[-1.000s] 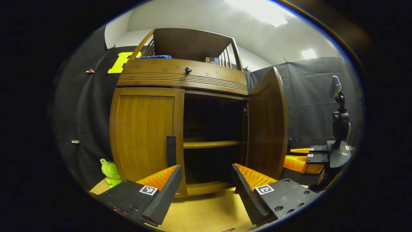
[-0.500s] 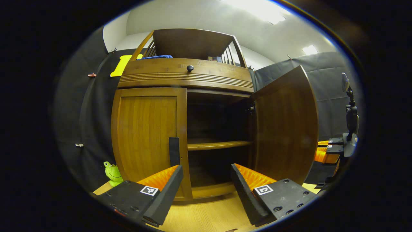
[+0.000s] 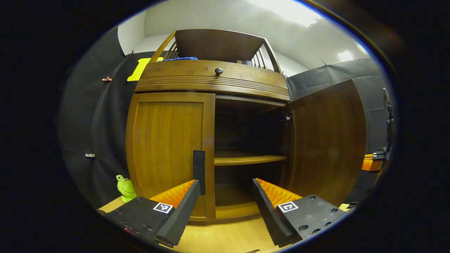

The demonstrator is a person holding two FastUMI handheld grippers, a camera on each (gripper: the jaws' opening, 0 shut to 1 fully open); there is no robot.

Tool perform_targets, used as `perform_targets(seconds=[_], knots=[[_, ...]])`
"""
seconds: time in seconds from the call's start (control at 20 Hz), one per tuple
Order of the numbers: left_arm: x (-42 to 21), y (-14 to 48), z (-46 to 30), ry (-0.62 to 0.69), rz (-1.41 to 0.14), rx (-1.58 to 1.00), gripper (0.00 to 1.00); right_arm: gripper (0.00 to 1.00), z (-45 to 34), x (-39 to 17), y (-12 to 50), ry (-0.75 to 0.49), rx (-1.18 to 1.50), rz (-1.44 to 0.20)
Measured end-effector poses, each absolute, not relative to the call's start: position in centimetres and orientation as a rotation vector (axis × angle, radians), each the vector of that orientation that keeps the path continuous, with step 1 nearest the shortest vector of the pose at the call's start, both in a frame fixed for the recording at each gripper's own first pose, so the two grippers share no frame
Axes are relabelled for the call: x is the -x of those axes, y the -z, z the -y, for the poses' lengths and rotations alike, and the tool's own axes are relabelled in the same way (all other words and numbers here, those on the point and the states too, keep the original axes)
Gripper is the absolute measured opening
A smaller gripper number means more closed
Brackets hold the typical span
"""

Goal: Open the right door of the double-door shoe cabinet with the right hand, and open the left door with the left hand.

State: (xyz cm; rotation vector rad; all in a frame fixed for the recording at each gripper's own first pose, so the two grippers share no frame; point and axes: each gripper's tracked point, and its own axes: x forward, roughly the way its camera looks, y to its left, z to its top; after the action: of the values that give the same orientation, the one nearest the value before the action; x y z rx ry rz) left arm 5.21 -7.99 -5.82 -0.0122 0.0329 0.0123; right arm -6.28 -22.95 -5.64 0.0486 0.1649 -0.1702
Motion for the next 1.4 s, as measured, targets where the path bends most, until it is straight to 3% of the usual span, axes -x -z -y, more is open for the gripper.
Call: perform_targets(seconds=[0.05, 0.1, 0.5, 0.6, 0.75, 0.8, 1.05, 1.4], knots=[[-5.5, 5.8, 7.8, -0.016, -0.032, 0.014, 0.93, 0.10, 23.2, 6.4, 5.6, 0.169, -0.049, -0.164], [-5.7, 5.9, 7.5, -0.023, -0.033, 0.012, 0.93, 0.14, 23.3, 6.5, 5.6, 0.166, -0.050, -0.162], [-8.7, 6.6, 5.4, -0.076, -0.038, 0.038, 0.93, 0.13, 24.7, 8.5, 4.7, 0.213, -0.027, -0.149], [-9.7, 6.7, 4.8, -0.102, -0.031, 0.025, 0.93, 0.19, 24.2, 9.3, 4.2, 0.209, -0.045, -0.137], [-11.1, 6.4, 3.4, -0.144, 0.004, 0.009, 0.93, 0.10, 23.5, 10.6, 2.7, 0.200, -0.013, -0.079], [-11.6, 6.4, 3.3, -0.145, 0.014, 0.015, 0.92, 0.14, 22.9, 11.1, 2.3, 0.182, -0.010, -0.060], [-13.9, 6.5, 2.0, -0.159, 0.051, -0.005, 0.93, 0.98, 22.1, 11.3, 0.4, 0.192, 0.010, 0.012], [-17.2, 8.5, 0.3, -0.194, 0.016, 0.026, 0.89, 0.97, 21.6, 11.1, 0.8, 0.156, 0.001, -0.001]])
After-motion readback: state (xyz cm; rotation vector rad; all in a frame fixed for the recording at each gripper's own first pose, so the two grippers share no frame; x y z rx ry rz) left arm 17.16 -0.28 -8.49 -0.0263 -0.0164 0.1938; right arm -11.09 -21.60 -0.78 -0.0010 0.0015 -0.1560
